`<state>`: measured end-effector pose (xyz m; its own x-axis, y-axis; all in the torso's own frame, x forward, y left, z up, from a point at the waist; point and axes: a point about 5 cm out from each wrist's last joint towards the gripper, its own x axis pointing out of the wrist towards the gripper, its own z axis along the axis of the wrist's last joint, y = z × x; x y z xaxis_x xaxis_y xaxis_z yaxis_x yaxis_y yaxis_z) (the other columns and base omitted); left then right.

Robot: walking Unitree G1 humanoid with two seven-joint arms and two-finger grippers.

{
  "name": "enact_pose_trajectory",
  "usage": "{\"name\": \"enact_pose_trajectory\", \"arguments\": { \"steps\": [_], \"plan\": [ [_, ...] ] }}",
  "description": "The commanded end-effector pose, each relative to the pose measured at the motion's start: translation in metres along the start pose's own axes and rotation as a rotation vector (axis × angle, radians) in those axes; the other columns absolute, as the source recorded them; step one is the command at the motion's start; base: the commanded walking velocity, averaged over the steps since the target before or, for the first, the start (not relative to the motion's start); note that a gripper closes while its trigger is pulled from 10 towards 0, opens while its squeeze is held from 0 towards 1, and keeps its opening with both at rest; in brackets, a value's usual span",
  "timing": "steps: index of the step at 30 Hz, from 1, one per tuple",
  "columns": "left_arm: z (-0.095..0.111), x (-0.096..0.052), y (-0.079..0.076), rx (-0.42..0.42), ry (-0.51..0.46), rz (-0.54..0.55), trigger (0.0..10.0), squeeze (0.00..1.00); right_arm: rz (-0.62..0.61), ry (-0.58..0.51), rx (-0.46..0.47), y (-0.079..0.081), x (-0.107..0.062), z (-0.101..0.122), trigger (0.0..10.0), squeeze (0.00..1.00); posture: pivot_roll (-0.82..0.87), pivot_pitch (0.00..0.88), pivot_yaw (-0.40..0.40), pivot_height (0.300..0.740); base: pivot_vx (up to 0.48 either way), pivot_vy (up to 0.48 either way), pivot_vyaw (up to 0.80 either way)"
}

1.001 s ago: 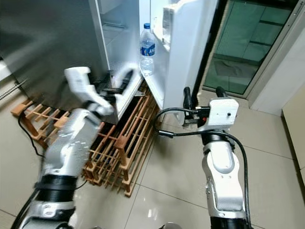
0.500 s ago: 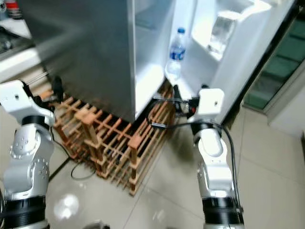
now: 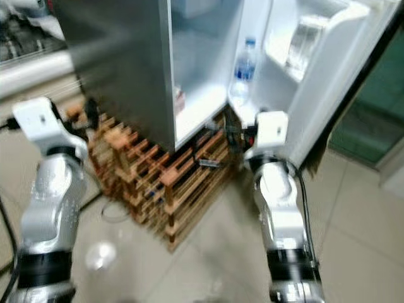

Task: Restocking fridge

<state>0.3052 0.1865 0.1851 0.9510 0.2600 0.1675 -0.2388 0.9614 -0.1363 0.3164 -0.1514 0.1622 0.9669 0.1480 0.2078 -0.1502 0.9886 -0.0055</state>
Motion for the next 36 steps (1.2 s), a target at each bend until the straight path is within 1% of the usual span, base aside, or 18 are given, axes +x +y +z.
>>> {"name": "enact_pose_trajectory", "arguments": {
  "steps": [1,6,10,14,16,20,23,24,26,28,30,34,36],
  "plan": [
    [0.0,0.001,0.0,0.009,0.004,0.007,10.0,0.0,-0.01,-0.025,0.004,0.0,0.002,0.004,10.0,0.0,-0.06,0.0,-0.009,0.74,0.33,-0.345,0.59],
    [-0.004,0.001,0.0,0.023,0.023,0.018,10.0,0.0,-0.008,-0.026,0.002,0.002,0.0,0.003,10.0,0.0,-0.07,0.0,-0.005,0.74,0.349,-0.324,0.57],
    [-0.008,0.005,-0.005,0.029,0.046,0.012,10.0,0.0,-0.028,-0.016,-0.019,-0.003,-0.001,0.001,10.0,0.0,-0.09,0.0,0.002,0.74,0.368,-0.304,0.51],
    [-0.008,0.007,-0.011,0.033,0.045,-0.012,10.0,0.0,-0.026,-0.01,-0.031,-0.004,0.0,0.002,10.0,0.0,-0.09,0.0,0.003,0.74,0.371,-0.3,0.47],
    [-0.008,0.007,-0.015,0.048,0.042,-0.03,10.0,0.0,-0.032,-0.014,-0.03,-0.005,0.0,0.002,10.0,0.0,-0.09,0.0,-0.001,0.74,0.364,-0.307,0.0],
    [-0.011,0.005,-0.015,0.023,0.057,-0.027,10.0,0.0,-0.041,-0.009,-0.035,-0.008,0.001,0.001,10.0,0.0,-0.09,0.0,-0.003,0.74,0.345,-0.33,0.0],
    [-0.013,0.005,-0.012,0.006,0.054,-0.015,10.0,0.0,-0.038,0.016,-0.047,-0.012,0.001,-0.002,10.0,0.0,-0.09,0.0,-0.009,0.74,0.0,0.0,0.0],
    [-0.013,0.005,-0.012,0.006,0.054,-0.015,10.0,0.0,-0.038,0.016,-0.047,-0.012,0.001,-0.002,10.0,0.0,-0.09,0.0,-0.009,0.74,0.0,0.0,0.0],
    [-0.013,0.005,-0.011,0.011,0.053,-0.002,10.0,0.0,-0.046,0.037,-0.045,-0.02,0.0,-0.005,10.0,0.0,-0.09,0.0,-0.015,0.74,0.0,0.0,0.0],
    [-0.013,0.005,-0.011,0.01,0.054,0.0,10.0,0.0,-0.049,0.04,-0.044,-0.022,0.0,-0.005,10.0,0.0,-0.09,0.0,-0.015,0.74,0.0,0.0,0.0],
    [-0.013,0.005,-0.009,0.011,0.057,0.002,10.0,0.0,-0.057,0.053,-0.046,-0.027,-0.001,-0.007,10.0,0.0,-0.09,0.0,-0.011,0.74,0.0,0.0,0.0],
    [-0.013,0.004,-0.008,0.013,0.057,0.002,10.0,0.0,-0.062,0.059,-0.054,-0.03,-0.001,-0.007,10.0,0.0,-0.09,0.0,-0.007,0.74,0.0,0.0,0.0],
    [-0.012,0.004,-0.007,0.019,0.057,0.001,10.0,0.0,-0.069,0.066,-0.068,-0.037,-0.002,-0.006,10.0,0.0,-0.09,0.0,-0.005,0.74,0.0,0.0,0.0]
  ]
}}
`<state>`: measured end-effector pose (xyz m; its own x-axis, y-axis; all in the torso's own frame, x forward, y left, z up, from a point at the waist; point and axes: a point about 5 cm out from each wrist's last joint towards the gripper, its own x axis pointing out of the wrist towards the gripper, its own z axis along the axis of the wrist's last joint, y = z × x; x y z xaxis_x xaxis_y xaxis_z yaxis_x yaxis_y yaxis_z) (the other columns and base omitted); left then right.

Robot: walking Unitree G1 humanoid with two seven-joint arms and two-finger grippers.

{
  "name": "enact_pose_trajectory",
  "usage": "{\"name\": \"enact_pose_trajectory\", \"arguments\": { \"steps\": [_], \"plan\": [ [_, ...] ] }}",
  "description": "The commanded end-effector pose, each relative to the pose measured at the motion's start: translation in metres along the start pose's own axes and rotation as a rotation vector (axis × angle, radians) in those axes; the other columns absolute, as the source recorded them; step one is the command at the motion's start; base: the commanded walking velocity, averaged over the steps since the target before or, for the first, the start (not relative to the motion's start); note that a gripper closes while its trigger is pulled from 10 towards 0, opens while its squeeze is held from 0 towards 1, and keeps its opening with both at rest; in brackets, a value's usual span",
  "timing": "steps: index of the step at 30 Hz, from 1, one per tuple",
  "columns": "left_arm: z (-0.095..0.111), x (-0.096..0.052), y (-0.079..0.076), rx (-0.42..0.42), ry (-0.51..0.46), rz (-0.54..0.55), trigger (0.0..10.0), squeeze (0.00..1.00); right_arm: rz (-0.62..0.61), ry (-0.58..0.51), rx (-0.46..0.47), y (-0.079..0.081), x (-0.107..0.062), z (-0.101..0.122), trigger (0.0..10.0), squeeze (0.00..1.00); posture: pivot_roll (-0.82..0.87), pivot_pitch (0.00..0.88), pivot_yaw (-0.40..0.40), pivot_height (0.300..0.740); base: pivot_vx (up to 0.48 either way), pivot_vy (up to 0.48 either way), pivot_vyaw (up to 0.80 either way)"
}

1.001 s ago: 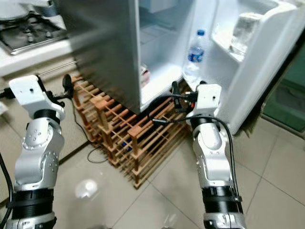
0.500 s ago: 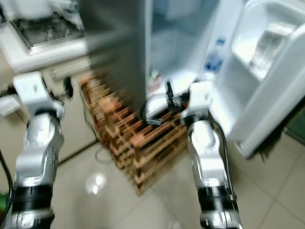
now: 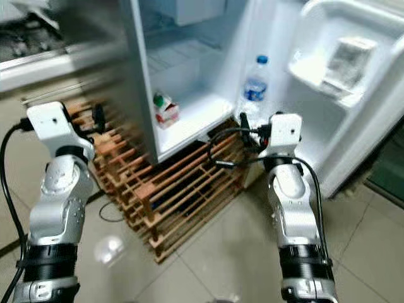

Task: Restocking fridge

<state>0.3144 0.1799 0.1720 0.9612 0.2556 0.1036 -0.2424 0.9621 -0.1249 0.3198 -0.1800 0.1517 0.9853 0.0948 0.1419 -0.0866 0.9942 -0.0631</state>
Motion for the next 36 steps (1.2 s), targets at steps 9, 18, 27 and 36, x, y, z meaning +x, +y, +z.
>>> {"name": "enact_pose_trajectory", "arguments": {
  "steps": [9,18,27,36],
  "plan": [
    [-0.002,-0.002,-0.003,0.015,-0.006,-0.036,10.0,0.0,0.03,-0.035,0.052,0.013,-0.006,0.007,10.0,0.0,-0.09,0.0,0.001,0.74,0.0,0.0,0.13],
    [-0.039,-0.008,0.023,0.06,0.189,0.006,10.0,0.0,-0.004,0.014,0.217,0.031,-0.011,-0.011,10.0,0.0,-0.06,0.0,0.015,0.74,0.0,0.0,0.58],
    [-0.01,-0.01,0.0,0.126,-0.042,-0.054,10.0,0.0,0.042,0.07,0.207,0.033,-0.012,-0.019,10.0,0.02,-0.06,0.0,-0.002,0.74,0.0,0.0,0.52],
    [-0.007,-0.01,0.006,0.062,-0.054,0.006,10.0,0.0,0.042,0.064,0.189,0.027,-0.009,-0.016,10.0,0.02,-0.07,0.0,-0.026,0.74,0.0,0.313,0.41]
  ]
}}
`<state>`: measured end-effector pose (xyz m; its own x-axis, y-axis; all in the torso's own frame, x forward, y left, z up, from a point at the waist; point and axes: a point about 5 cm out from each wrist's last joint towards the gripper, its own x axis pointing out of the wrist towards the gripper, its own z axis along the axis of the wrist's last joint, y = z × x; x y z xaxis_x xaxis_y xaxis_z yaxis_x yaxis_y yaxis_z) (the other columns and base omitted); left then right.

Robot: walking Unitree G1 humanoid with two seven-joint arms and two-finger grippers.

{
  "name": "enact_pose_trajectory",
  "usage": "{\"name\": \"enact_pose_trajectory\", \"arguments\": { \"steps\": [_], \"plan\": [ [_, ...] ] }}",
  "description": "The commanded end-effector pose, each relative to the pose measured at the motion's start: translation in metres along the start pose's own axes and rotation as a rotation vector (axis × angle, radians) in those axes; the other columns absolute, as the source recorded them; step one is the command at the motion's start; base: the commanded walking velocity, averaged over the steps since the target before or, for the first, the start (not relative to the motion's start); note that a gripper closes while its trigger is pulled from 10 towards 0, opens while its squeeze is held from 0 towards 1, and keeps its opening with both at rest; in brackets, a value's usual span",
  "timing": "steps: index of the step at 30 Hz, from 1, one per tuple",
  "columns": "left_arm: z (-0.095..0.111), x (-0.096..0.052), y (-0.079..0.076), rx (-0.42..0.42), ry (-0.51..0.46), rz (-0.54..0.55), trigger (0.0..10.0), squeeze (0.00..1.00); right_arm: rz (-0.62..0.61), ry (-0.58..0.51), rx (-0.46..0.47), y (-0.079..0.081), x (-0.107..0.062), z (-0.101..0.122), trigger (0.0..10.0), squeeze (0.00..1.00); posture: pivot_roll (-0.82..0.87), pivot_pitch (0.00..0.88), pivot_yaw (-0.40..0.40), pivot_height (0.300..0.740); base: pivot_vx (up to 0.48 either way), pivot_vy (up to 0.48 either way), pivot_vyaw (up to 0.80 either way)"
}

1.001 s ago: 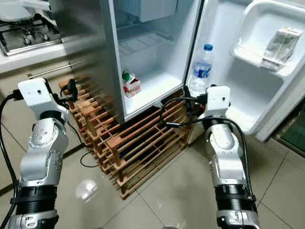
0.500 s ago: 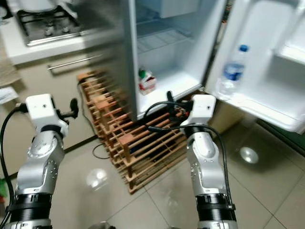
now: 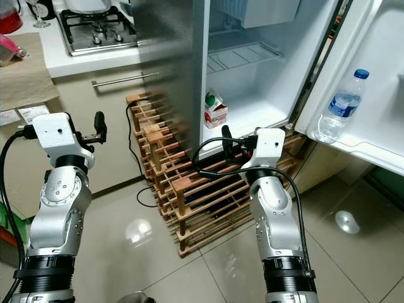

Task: Restocking fridge

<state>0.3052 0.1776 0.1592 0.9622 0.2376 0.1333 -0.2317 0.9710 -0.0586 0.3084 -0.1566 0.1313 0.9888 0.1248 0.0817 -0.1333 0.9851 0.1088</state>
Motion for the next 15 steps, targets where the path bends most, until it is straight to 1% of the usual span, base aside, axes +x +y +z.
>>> {"name": "enact_pose_trajectory", "arguments": {
  "steps": [1,2,6,8,10,12,15],
  "plan": [
    [0.005,0.0,0.003,-0.002,-0.027,0.024,10.0,0.0,0.015,0.006,0.011,0.002,0.003,0.001,10.0,0.02,-0.07,0.0,-0.026,0.74,0.0,0.48,0.41],
    [0.005,-0.001,0.001,-0.001,-0.029,0.021,10.0,0.0,0.018,0.007,0.008,0.001,0.003,0.001,10.0,0.02,-0.07,0.0,-0.028,0.74,0.0,0.476,0.41],
    [0.004,0.0,-0.002,-0.007,-0.023,0.001,10.0,0.0,0.02,0.006,0.007,0.002,0.005,0.002,10.0,0.02,-0.07,0.0,-0.025,0.74,0.0,0.0,0.41],
    [0.002,0.002,-0.007,0.009,-0.002,-0.032,10.0,0.0,0.015,-0.005,0.011,0.002,0.006,0.003,10.0,0.02,-0.07,0.0,-0.021,0.74,0.0,0.0,0.41],
    [0.0,0.004,-0.007,0.019,0.012,-0.033,10.0,0.0,0.012,-0.014,0.014,0.003,0.006,0.005,10.0,0.02,-0.07,0.0,-0.017,0.74,0.0,0.0,0.41],
    [-0.004,0.005,-0.003,0.024,0.029,-0.011,10.0,0.0,0.013,-0.017,0.015,0.003,0.006,0.005,10.0,0.02,-0.07,0.0,-0.017,0.74,0.0,0.0,0.41],
    [-0.007,0.003,0.0,0.034,0.043,-0.006,10.0,0.0,0.014,-0.016,0.012,0.003,0.004,0.003,10.0,0.02,-0.07,0.0,-0.009,0.74,0.0,0.0,0.41]
  ]
}}
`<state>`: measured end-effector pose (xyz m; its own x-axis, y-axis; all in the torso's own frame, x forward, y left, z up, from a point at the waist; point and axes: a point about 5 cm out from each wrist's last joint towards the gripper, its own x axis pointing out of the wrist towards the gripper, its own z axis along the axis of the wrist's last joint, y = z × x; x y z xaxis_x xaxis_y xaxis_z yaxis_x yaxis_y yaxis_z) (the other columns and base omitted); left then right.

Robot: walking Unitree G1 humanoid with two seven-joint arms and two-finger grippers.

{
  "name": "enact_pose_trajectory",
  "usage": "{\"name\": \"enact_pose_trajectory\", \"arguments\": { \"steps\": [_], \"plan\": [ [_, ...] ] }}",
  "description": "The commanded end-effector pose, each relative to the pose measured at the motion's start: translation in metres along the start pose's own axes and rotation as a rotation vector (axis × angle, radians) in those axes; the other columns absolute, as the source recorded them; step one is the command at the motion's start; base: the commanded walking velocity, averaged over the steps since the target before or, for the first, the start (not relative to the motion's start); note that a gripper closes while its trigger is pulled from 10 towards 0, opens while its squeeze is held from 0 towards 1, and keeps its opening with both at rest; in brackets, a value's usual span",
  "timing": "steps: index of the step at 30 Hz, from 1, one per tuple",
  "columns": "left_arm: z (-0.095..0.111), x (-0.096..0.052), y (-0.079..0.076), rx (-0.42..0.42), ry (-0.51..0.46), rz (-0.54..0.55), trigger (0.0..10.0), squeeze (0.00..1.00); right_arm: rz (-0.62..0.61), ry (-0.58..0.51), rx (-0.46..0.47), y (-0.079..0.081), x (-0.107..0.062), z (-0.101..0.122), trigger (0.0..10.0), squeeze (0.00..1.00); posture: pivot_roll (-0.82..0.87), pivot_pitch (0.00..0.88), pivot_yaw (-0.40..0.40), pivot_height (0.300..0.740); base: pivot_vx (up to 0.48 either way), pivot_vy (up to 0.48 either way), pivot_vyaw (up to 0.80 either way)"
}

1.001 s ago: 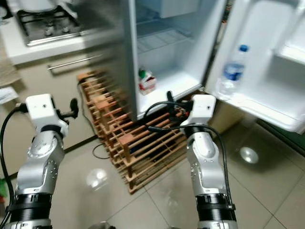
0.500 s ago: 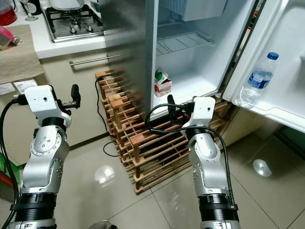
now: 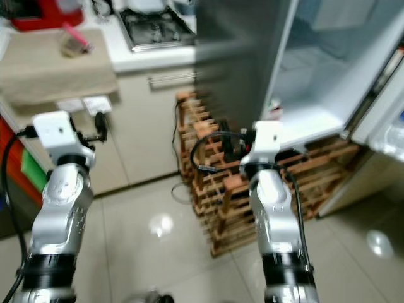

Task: Restocking fridge

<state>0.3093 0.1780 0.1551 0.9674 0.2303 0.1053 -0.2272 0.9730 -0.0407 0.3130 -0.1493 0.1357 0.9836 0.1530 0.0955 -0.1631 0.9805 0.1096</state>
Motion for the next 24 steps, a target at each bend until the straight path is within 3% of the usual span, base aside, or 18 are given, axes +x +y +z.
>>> {"name": "enact_pose_trajectory", "arguments": {
  "steps": [1,10,21,24],
  "plan": [
    [-0.003,0.0,0.0,0.018,0.016,-0.002,10.0,0.0,-0.015,-0.009,0.008,-0.003,-0.002,0.0,10.0,0.02,-0.07,0.0,-0.009,0.74,0.0,0.0,0.43],
    [0.005,0.003,-0.015,-0.004,-0.028,-0.061,10.0,0.0,0.007,-0.12,0.031,0.001,-0.001,0.016,10.0,0.04,-0.07,0.0,-0.014,0.74,0.0,0.0,0.47],
    [0.012,0.009,-0.017,-0.004,-0.048,-0.063,10.0,0.0,-0.012,-0.082,0.041,0.002,0.001,0.009,10.0,0.01,-0.05,0.0,-0.021,0.74,0.467,0.0,0.11],
    [0.013,0.009,-0.016,0.009,-0.055,-0.068,10.0,0.0,-0.017,-0.074,0.04,0.002,0.004,0.007,10.0,0.02,-0.04,0.0,-0.024,0.74,0.465,0.0,0.72]
  ]
}}
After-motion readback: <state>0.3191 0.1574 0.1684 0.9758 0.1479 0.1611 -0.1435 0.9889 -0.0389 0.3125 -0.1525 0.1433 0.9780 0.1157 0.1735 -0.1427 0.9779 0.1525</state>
